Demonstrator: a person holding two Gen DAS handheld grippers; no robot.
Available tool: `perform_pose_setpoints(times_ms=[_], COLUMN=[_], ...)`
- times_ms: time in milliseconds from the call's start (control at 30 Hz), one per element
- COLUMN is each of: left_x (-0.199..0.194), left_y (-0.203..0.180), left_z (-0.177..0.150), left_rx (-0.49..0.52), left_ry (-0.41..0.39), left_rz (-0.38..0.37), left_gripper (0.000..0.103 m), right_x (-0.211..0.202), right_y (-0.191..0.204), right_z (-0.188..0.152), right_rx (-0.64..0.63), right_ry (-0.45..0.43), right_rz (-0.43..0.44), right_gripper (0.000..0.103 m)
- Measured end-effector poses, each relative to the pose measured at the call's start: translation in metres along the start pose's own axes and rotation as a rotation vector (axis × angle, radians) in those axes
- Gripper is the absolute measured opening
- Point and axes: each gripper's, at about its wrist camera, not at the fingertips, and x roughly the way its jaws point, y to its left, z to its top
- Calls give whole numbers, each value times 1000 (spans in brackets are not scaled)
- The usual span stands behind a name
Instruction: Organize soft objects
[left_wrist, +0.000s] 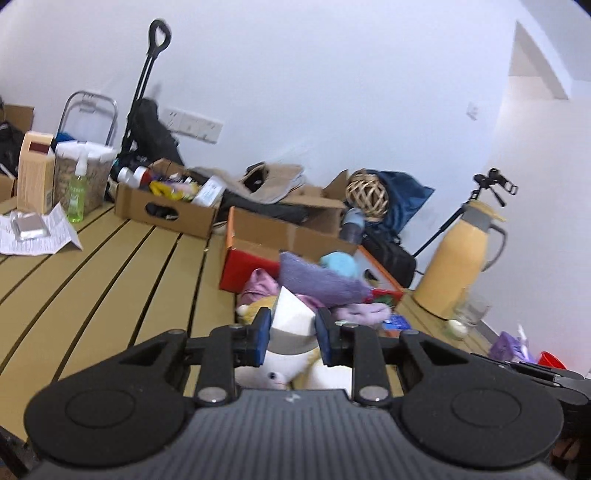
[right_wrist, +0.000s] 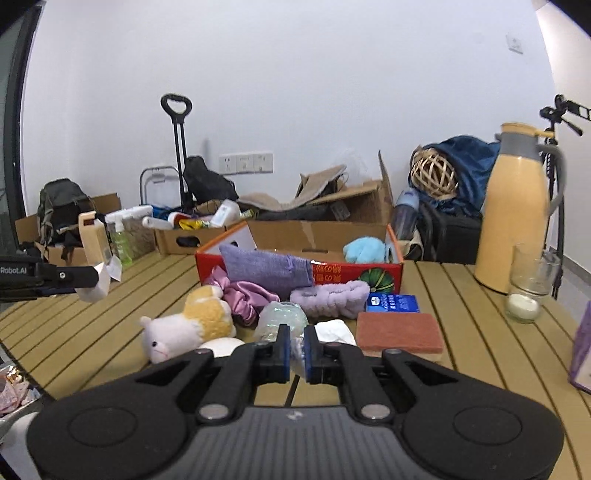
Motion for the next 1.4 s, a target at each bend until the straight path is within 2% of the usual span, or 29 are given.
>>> perform_pose_setpoints(times_ms=[233,333,433,533,600,667,733,800,900,967,1000,1033,1067,1133,1200,1300,1400], left_x=[-7,11,48,109,163,218,267,315,372,398,407,415,421,421,414,399,374], left_y=[-16,-20,-22,-19,-11,-2,7,21,41,48,51,53,57,63,62,55,43], left_z=[9,29,64,99,118,133,141,148,152,150,148,146,146,149,154,162,175], left_rx=[40,67,116,150,172,196,239,257,216,220,224,232,230,192,192,199,206], left_ry=[-24,-21,-23,21,84,146,160,210,284,331,340,353,359,365,339,320,304], left_rz=[-21,-46,-68,-68,-59,-27,37,51,89,102,121,149,166,141,115,119,104], left_gripper=[27,27,28,29,29,29,31,32,33,39,46,62,64,65,71,71,71], right_x=[-20,-7,21,72,118,174,236,295,365,404,419,433,444,455,455,446,412], right_y=[1,-1,-10,-24,-34,-48,-63,-72,-80,-82,-83,-85,-88,-94,-98,-100,-101], right_z=[11,29,64,101,124,147,164,175,177,175,171,168,164,157,154,161,180], right_rx=[-10,-29,-41,-33,-20,19,74,92,131,118,118,126,134,158,193,197,197], right_ry=[-41,-45,-50,-23,25,88,160,226,295,325,340,359,374,385,388,365,326], right_rz=[34,79,145,188,204,229,229,203,187,160,139,107,84,65,81,83,93], right_gripper=[7,7,7,7,7,7,7,7,7,9,15,17,18,22,37,39,39])
